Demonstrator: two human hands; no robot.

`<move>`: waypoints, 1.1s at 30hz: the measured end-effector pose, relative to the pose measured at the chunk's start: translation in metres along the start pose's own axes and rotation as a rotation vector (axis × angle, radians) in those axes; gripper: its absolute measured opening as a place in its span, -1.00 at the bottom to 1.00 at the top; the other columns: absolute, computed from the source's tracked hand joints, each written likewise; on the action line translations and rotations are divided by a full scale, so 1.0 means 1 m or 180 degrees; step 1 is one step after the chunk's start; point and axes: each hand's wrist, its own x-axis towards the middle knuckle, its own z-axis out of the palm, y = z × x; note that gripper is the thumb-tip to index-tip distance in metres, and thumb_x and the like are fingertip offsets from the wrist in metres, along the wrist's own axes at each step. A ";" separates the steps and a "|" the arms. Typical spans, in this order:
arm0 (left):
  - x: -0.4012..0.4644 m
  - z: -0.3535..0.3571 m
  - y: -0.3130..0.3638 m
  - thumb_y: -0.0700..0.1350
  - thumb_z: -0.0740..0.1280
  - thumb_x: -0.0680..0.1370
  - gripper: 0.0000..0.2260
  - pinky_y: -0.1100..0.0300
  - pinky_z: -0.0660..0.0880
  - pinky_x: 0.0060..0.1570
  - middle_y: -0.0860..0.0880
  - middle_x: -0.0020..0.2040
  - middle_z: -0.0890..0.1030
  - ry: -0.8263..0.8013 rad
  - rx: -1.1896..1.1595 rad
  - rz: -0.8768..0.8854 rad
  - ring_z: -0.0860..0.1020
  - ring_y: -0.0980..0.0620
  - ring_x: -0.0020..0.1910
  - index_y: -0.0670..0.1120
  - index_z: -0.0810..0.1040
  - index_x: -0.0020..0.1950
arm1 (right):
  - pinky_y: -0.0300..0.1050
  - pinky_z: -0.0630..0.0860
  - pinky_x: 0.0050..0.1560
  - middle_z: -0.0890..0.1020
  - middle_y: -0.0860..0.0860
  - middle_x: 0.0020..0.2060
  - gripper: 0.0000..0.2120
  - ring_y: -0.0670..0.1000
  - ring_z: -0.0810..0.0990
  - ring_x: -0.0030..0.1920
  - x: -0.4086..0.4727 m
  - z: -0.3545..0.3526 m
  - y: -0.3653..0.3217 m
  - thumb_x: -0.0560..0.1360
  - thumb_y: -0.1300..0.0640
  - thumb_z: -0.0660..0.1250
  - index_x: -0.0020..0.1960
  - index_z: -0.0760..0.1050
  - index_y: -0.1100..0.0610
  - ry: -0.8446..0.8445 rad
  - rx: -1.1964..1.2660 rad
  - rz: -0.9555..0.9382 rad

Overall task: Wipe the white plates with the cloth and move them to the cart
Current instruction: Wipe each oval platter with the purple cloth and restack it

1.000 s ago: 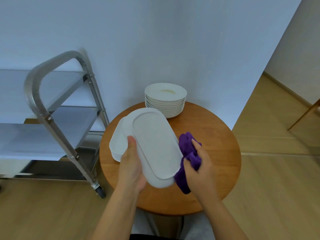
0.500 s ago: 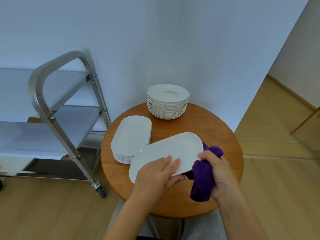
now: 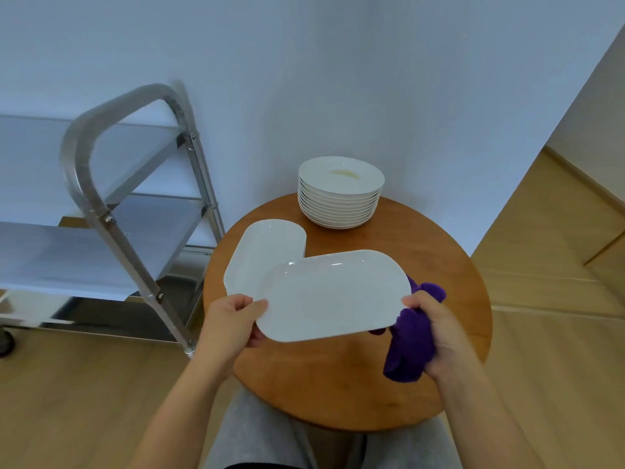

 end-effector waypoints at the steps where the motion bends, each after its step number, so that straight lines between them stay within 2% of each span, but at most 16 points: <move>1: 0.003 -0.003 -0.001 -0.17 0.32 0.54 -0.86 0.33 0.44 -0.52 -0.07 -0.37 0.54 0.0039 -0.0089 -0.0019 0.48 0.10 -0.49 -0.18 0.55 -0.20 | -0.18 0.50 -0.51 0.63 0.10 -0.30 -0.81 0.01 0.58 -0.40 0.004 0.004 0.000 0.35 0.27 0.39 -0.05 0.50 0.17 0.0009 -0.0053 -0.0015; 4: 0.010 -0.009 -0.006 -0.19 0.32 0.54 -0.89 0.31 0.44 -0.53 -0.08 -0.35 0.58 0.0190 -0.0414 -0.0152 0.52 0.09 -0.48 -0.21 0.55 -0.15 | -0.10 0.55 -0.40 0.65 0.14 -0.21 -0.75 0.06 0.62 -0.33 0.020 0.014 0.004 0.38 0.24 0.42 0.04 0.51 0.17 0.0123 -0.0173 -0.0142; 7: 0.012 -0.010 -0.015 -0.21 0.32 0.54 -0.90 0.29 0.48 -0.51 -0.14 -0.27 0.62 0.0392 -0.0700 -0.0223 0.57 0.06 -0.44 -0.21 0.54 -0.14 | -0.14 0.53 -0.47 0.68 0.11 -0.28 -0.77 0.04 0.66 -0.37 0.033 0.025 0.008 0.39 0.23 0.43 0.02 0.51 0.13 0.0160 -0.0119 -0.0238; 10: 0.017 -0.010 -0.023 -0.21 0.32 0.54 -0.93 0.29 0.51 -0.50 -0.14 -0.23 0.63 0.0730 -0.1034 -0.0342 0.60 0.03 -0.41 -0.18 0.53 -0.13 | -0.13 0.55 -0.46 0.69 0.11 -0.32 -0.82 0.04 0.68 -0.36 0.043 0.035 0.012 0.41 0.25 0.41 -0.01 0.51 0.14 0.0065 -0.0049 -0.0239; 13: 0.024 -0.006 -0.024 -0.20 0.32 0.55 -0.93 0.28 0.54 -0.47 -0.13 -0.20 0.63 0.0944 -0.1283 -0.0451 0.64 0.03 -0.40 -0.17 0.51 -0.12 | -0.11 0.56 -0.41 0.68 0.14 -0.26 -0.82 0.07 0.67 -0.32 0.051 0.045 0.016 0.41 0.25 0.40 0.00 0.51 0.17 0.0082 -0.0109 -0.0215; 18: 0.035 0.010 -0.022 -0.19 0.34 0.54 -0.96 0.27 0.55 -0.45 -0.07 -0.14 0.64 0.0999 -0.1624 -0.0657 0.67 0.04 -0.34 -0.11 0.50 -0.08 | -0.14 0.55 -0.43 0.68 0.14 -0.24 -0.82 0.05 0.67 -0.33 0.061 0.053 0.026 0.41 0.24 0.40 0.01 0.52 0.18 0.0127 -0.0139 -0.0179; 23: 0.036 0.031 -0.026 -0.17 0.38 0.51 -0.90 0.31 0.54 -0.45 -0.06 -0.10 0.62 0.1029 -0.1843 -0.0629 0.67 0.06 -0.32 -0.11 0.46 -0.07 | -0.04 0.57 -0.28 0.65 0.25 -0.10 -0.84 0.19 0.65 -0.15 0.064 0.051 0.035 0.40 0.26 0.40 -0.03 0.52 0.18 0.0183 -0.0302 -0.0319; 25: 0.036 0.039 -0.026 -0.15 0.38 0.51 -0.90 0.31 0.54 -0.44 -0.03 -0.12 0.62 0.1052 -0.1961 -0.0589 0.67 0.07 -0.31 -0.07 0.46 -0.09 | 0.04 0.58 -0.19 0.67 0.22 -0.09 -0.86 0.24 0.65 -0.07 0.065 0.049 0.038 0.40 0.26 0.42 -0.07 0.53 0.13 0.0210 -0.0385 -0.0413; 28: 0.038 0.046 -0.027 -0.09 0.37 0.52 -0.89 0.32 0.52 -0.48 0.04 -0.30 0.65 0.0987 -0.1667 -0.0547 0.66 0.07 -0.36 -0.02 0.46 -0.16 | 0.13 0.56 -0.10 0.67 0.17 -0.12 -0.88 0.27 0.64 -0.02 0.066 0.047 0.039 0.40 0.26 0.42 -0.10 0.53 0.10 0.0211 -0.0543 -0.0499; 31: 0.041 0.047 -0.029 -0.02 0.34 0.53 -0.85 0.32 0.49 -0.52 0.04 -0.45 0.63 0.0836 -0.1020 -0.0475 0.64 0.06 -0.44 -0.04 0.48 -0.20 | 0.13 0.56 -0.11 0.67 0.18 -0.12 -0.87 0.27 0.64 -0.02 0.067 0.046 0.037 0.41 0.26 0.41 -0.08 0.53 0.11 0.0224 -0.0575 -0.0509; 33: 0.040 0.048 -0.027 0.07 0.26 0.55 -0.73 0.33 0.47 -0.55 0.01 -0.50 0.61 0.0610 -0.0522 -0.0489 0.61 0.06 -0.50 -0.10 0.50 -0.23 | 0.07 0.56 -0.16 0.66 0.20 -0.11 -0.85 0.25 0.64 -0.05 0.070 0.045 0.036 0.41 0.26 0.41 -0.05 0.52 0.13 0.0211 -0.0544 -0.0514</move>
